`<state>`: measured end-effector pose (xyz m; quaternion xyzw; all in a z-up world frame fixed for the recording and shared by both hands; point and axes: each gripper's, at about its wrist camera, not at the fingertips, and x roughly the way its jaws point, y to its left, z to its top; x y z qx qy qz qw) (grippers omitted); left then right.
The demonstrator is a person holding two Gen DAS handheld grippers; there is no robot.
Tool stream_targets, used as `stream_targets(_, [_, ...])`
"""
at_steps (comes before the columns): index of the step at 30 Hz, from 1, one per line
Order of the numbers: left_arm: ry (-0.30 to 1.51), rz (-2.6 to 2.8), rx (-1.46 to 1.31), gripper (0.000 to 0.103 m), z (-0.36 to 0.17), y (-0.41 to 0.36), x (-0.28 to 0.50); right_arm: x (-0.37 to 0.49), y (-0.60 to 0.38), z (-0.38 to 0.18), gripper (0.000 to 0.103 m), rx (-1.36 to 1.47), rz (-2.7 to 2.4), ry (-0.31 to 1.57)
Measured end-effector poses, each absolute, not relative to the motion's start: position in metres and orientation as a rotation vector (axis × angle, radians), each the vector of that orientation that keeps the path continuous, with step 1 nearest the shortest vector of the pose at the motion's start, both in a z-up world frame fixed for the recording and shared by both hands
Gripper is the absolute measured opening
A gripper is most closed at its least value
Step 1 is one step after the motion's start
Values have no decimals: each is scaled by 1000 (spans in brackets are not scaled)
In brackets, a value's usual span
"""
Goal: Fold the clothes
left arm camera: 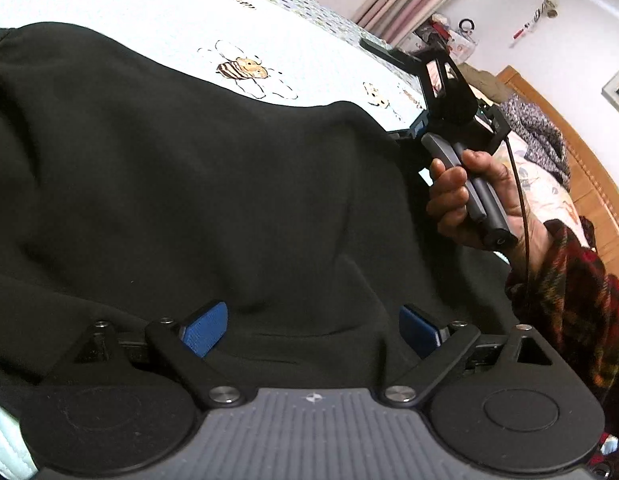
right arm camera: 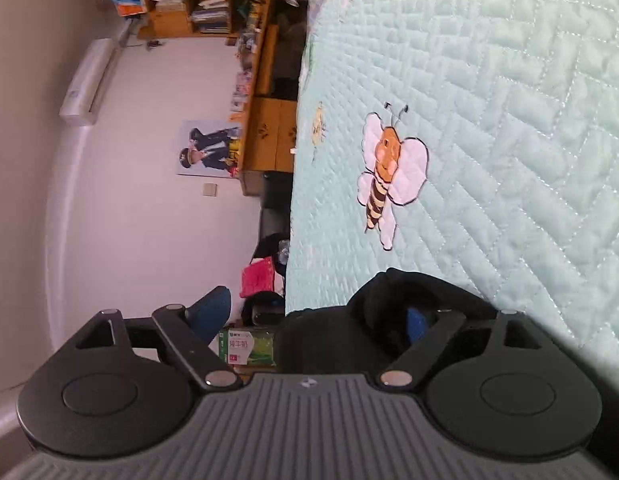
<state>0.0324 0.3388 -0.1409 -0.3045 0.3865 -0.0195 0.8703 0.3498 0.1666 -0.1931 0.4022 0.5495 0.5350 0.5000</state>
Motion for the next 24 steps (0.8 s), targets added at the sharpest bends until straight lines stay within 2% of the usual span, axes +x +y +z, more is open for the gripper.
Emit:
stream_targets(6, [809, -40, -659, 91, -144, 342, 28, 354, 176, -160, 84, 603, 1270, 1330])
stream_targets(12, [802, -32, -646, 92, -146, 340, 23, 387, 111, -133, 86, 802, 1101, 1166])
stream_targets(16, [799, -28, -622, 96, -146, 337, 23, 355, 122, -125, 86, 551, 1240, 1294])
stream_targets(20, [801, -22, -579, 96, -145, 334, 21, 335, 147, -141, 87, 370, 1314, 1426])
stream_targets(24, [803, -34, -586, 99, -145, 337, 21, 329, 170, -152, 92, 290, 1403, 1532])
